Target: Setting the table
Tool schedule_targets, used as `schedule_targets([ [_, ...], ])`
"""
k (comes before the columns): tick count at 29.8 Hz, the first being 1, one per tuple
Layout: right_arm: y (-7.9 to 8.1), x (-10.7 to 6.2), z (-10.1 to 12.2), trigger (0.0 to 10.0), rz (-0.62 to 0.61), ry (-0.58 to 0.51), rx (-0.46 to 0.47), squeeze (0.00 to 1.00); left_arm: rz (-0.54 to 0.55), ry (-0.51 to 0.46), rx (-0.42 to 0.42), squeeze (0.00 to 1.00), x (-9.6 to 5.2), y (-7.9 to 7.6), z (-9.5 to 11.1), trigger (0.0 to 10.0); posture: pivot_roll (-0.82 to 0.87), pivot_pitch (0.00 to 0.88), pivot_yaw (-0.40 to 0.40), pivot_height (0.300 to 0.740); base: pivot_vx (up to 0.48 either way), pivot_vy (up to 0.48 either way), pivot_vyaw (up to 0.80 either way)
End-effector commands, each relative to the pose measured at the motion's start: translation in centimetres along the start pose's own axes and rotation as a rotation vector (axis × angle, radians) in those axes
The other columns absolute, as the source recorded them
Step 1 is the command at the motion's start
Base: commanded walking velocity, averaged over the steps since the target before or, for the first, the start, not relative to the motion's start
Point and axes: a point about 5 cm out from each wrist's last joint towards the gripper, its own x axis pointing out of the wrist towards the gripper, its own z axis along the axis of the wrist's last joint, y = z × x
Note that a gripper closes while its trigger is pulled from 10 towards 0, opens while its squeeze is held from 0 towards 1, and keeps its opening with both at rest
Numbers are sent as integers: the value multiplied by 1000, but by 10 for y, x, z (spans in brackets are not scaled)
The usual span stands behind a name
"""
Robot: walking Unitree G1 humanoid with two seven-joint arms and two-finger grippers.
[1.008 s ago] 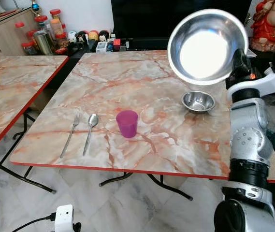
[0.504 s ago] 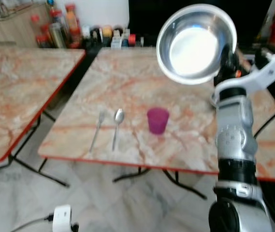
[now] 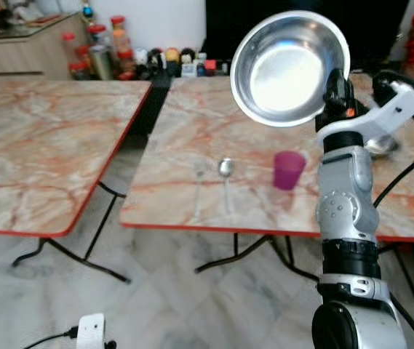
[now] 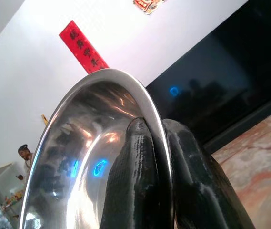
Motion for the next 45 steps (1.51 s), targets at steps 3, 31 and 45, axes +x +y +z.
schedule_targets([
  [3, -5, 1, 6, 10000, -19, -25, -8, 0, 3, 9, -15, 0, 0, 1, -2, 10000, -3, 0, 35, 728, 0, 480, 0],
  [31, 5, -8, -14, 10000, -5, 21, 35, 0, 18, -69, -42, 0, 3, 2, 18, 10000, 10, 0, 32, 728, 0, 480, 0],
  [45, 0, -11, -17, 10000, -21, 32, 32, 0, 28, -64, -45, 0, 3, 8, 19, 10000, 9, 0, 39, 728, 0, 480, 0],
])
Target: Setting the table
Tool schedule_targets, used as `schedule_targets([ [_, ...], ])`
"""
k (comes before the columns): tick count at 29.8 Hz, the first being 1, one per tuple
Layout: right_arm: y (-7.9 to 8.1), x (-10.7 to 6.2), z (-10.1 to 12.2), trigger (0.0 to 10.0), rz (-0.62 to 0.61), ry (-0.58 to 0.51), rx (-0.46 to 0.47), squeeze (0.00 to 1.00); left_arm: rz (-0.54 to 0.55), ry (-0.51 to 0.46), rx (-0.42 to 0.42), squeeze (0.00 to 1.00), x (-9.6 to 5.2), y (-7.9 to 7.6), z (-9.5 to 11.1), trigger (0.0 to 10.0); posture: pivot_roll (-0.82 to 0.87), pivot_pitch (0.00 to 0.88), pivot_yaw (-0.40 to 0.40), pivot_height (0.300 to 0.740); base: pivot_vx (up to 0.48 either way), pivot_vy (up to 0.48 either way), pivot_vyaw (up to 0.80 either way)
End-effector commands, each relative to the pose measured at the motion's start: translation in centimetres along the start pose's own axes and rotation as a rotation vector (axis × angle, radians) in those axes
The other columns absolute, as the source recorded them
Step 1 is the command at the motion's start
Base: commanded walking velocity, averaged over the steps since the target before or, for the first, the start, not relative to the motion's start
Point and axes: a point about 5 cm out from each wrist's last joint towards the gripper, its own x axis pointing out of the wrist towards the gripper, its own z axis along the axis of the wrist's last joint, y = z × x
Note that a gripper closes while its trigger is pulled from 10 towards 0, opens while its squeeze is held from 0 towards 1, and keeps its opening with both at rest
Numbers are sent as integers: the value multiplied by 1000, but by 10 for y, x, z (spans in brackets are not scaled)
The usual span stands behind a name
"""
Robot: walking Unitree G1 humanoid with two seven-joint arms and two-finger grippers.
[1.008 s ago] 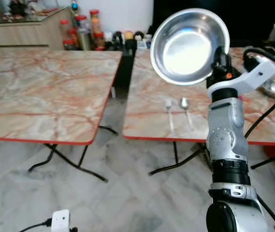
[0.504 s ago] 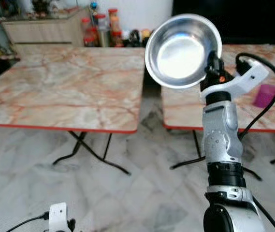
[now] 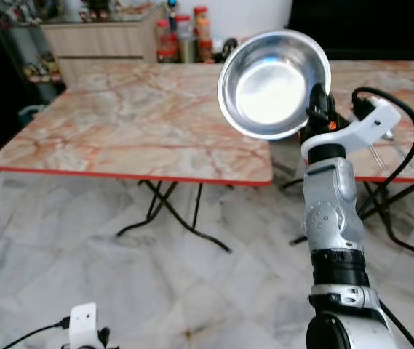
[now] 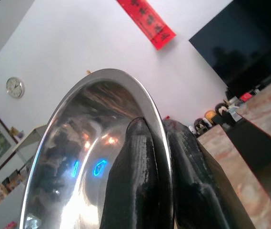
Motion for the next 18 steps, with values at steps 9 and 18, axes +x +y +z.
schedule_targets([
  [9, -6, 3, 9, 10000, -17, -18, -18, 0, 0, 2, -16, 0, 1, -3, 2, 10000, 21, 0, 38, 728, 0, 480, 0],
  [18, -4, 5, 7, 10000, -18, -10, -17, 0, 16, -32, -8, 0, 4, -2, 14, 10000, 37, 0, 33, 728, 0, 299, 0],
])
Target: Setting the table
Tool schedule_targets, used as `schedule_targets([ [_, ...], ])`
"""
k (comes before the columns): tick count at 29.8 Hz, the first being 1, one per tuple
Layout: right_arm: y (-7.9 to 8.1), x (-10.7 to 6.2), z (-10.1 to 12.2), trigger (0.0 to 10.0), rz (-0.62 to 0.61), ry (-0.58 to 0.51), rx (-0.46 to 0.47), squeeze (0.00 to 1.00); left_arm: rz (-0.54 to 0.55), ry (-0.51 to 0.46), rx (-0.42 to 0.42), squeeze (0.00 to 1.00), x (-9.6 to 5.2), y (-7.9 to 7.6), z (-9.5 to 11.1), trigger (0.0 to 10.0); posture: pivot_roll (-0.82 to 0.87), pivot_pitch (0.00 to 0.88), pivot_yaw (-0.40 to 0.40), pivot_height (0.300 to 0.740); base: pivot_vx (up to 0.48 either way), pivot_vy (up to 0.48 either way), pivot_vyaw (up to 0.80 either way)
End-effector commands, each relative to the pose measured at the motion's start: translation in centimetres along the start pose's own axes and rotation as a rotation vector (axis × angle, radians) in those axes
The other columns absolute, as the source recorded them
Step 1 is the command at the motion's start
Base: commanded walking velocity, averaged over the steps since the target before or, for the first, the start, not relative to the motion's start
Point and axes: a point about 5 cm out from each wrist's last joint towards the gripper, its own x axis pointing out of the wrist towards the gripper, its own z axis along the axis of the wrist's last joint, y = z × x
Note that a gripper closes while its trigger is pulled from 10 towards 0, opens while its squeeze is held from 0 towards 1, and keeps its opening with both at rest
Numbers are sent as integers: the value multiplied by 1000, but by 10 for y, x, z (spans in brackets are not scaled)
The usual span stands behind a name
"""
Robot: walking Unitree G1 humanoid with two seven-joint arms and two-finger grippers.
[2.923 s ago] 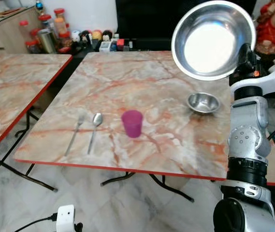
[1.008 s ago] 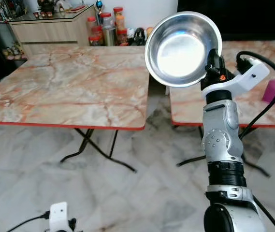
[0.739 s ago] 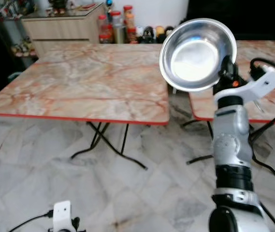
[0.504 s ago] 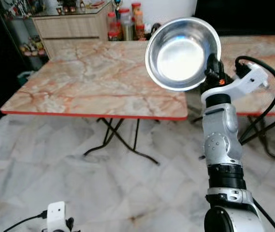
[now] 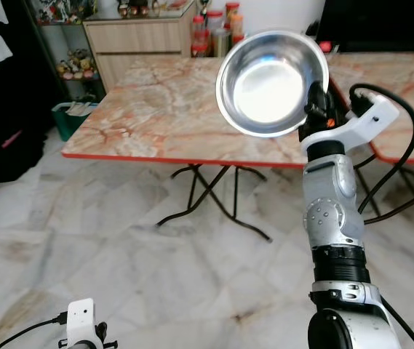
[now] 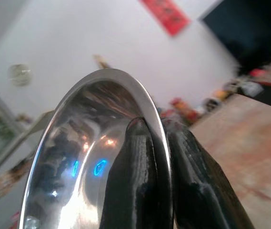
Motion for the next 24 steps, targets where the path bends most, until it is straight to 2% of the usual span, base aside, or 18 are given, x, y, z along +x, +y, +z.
schedule_targets([
  [1, 12, 4, 5, 10000, 36, -22, 7, 0, 24, -8, 3, 0, 0, 6, 4, 10000, 37, 0, 33, 728, 0, 0, 0],
  [15, 12, 5, 4, 10000, 32, -22, 7, 0, 23, -12, 0, 0, 1, 4, 5, 10000, 40, 0, 33, 728, 0, 0, 0],
  [24, 12, 7, 3, 10000, 29, -4, -17, 0, 1, -11, -4, 0, 2, -3, 6, 10000, 41, 0, 34, 728, 300, 0, 0],
])
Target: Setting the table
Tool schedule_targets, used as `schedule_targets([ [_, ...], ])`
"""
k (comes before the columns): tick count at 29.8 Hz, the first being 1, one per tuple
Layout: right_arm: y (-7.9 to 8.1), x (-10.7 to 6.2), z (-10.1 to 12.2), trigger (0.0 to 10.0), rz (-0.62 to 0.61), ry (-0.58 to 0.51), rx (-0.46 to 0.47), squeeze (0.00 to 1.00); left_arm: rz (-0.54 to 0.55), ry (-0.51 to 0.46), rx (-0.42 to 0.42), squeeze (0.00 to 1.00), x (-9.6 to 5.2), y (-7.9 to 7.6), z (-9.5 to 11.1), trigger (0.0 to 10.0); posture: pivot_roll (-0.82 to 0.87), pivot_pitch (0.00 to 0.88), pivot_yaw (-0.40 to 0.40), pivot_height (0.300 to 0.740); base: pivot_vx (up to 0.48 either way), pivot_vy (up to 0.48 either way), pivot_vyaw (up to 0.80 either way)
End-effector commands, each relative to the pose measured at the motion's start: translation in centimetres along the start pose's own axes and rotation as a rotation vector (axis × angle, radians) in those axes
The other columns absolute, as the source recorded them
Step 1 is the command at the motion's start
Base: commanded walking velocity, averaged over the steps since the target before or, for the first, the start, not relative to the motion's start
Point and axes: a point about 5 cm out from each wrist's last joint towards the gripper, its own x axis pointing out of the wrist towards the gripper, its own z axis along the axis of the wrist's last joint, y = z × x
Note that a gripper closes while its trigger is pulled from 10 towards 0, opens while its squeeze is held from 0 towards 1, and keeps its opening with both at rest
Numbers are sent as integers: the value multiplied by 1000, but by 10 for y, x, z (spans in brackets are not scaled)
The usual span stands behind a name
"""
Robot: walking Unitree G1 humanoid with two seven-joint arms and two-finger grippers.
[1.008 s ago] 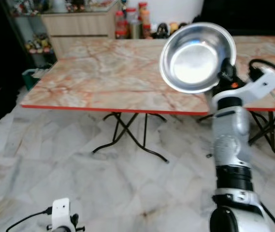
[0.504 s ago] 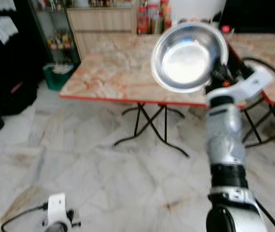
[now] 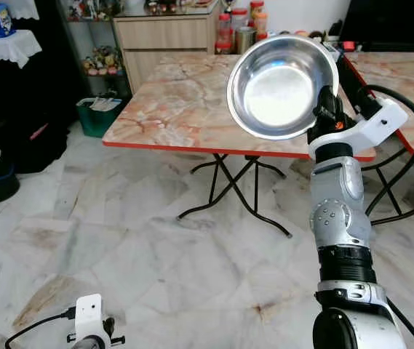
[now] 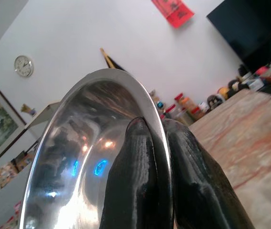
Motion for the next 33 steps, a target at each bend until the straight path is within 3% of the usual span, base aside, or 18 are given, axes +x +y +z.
schedule_targets([
  [1, 8, 5, 4, 10000, 26, -8, -6, 0, -1, -4, -10, 0, 1, -2, 3, 10000, 41, 0, 34, 728, 319, 0, 0],
  [33, 3, 2, -3, 10000, 32, 55, -72, 0, -5, 26, -14, 0, 0, -1, -2, 10000, 33, 0, 33, 728, 329, 0, 50],
])
